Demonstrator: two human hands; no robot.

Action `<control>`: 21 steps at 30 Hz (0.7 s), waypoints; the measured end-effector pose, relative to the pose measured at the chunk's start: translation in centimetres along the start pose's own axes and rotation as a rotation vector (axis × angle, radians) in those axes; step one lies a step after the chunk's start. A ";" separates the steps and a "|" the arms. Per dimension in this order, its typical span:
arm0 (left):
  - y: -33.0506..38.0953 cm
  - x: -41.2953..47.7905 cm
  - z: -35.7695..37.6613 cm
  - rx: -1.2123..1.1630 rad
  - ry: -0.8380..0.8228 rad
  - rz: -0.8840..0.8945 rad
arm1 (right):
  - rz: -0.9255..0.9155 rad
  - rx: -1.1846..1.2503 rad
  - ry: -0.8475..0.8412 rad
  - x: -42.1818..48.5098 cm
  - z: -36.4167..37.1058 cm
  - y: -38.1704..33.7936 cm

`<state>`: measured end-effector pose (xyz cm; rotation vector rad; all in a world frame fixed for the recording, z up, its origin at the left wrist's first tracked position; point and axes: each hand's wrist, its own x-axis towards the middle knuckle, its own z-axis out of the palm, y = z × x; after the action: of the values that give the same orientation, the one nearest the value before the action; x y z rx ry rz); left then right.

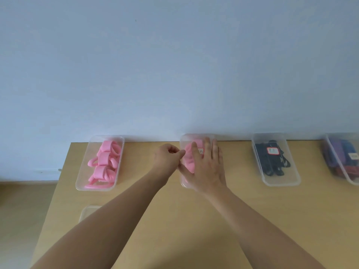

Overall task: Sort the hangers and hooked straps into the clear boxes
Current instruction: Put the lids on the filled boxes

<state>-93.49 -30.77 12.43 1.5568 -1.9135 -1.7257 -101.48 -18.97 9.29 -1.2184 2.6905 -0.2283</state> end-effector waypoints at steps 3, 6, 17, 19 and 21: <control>0.0 0.5 0.0 0.020 -0.002 -0.008 | -0.014 -0.025 -0.032 -0.1 0.2 0.1; -0.2 0.5 0.1 0.056 0.018 0.007 | -0.011 -0.006 -0.042 -0.1 0.1 0.1; -0.3 1.0 0.1 -0.036 -0.019 -0.077 | 0.018 -0.007 -0.024 0.2 0.7 -0.3; -0.3 1.1 0.2 -0.017 -0.017 -0.068 | 0.019 -0.022 -0.036 0.3 0.7 -0.4; -0.2 0.9 0.0 0.039 -0.010 -0.034 | 0.019 -0.024 -0.055 0.1 0.7 -0.6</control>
<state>-93.78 -31.32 11.79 1.6060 -1.9476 -1.7235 -100.94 -19.45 8.75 -1.1870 2.6646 -0.1574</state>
